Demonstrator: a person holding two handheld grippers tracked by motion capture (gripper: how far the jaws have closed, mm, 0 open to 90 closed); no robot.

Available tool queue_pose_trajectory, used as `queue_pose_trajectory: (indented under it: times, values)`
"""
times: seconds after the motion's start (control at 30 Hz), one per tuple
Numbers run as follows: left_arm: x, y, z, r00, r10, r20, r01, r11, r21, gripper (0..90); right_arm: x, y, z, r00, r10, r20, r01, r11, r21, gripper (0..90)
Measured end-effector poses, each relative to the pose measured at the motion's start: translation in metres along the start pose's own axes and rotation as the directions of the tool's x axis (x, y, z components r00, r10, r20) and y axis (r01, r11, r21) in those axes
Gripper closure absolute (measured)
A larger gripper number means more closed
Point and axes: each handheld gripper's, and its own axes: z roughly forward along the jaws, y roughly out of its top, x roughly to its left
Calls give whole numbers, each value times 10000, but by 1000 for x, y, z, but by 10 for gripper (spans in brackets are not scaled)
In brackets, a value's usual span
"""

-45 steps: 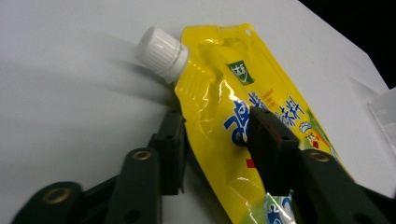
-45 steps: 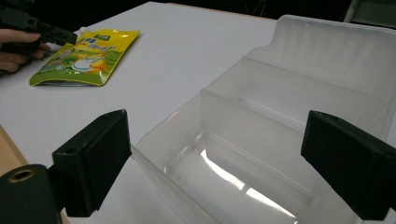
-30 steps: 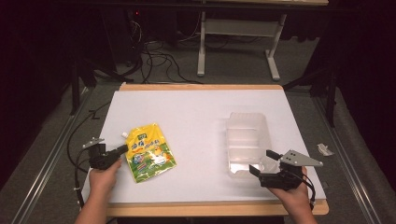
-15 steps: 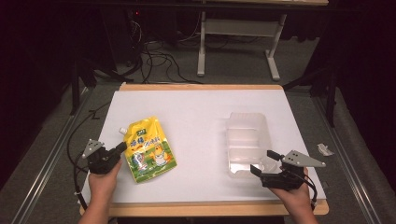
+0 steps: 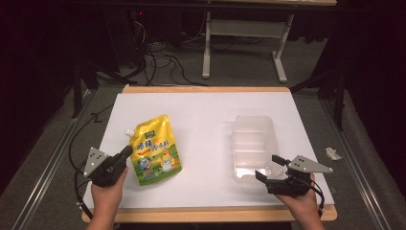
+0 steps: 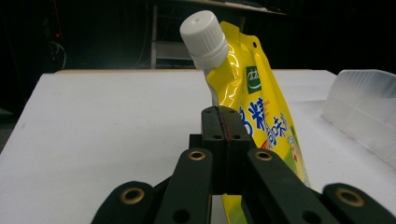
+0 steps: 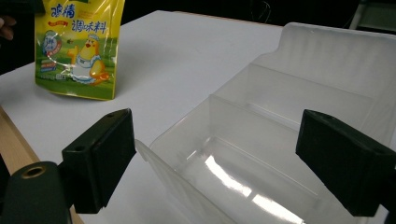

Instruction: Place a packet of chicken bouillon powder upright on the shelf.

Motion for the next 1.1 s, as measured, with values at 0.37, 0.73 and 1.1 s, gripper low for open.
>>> queue_pose_trajectory:
  times: [0.37,0.73,1.1]
  values:
    - [-22,0,-22,9972,546,516,-529,9981,-320,900,7,2,3,9996,-279,-51,279,9996,73,125]
    - [-35,-4,-36,9916,1176,544,-1164,9929,-243,900,46,22,26,9909,-687,-1159,694,9976,20,116]
    - [-44,-7,-46,9785,1828,955,-1808,9831,-296,900,111,54,117,9639,-849,-2523,1009,9936,513,102]
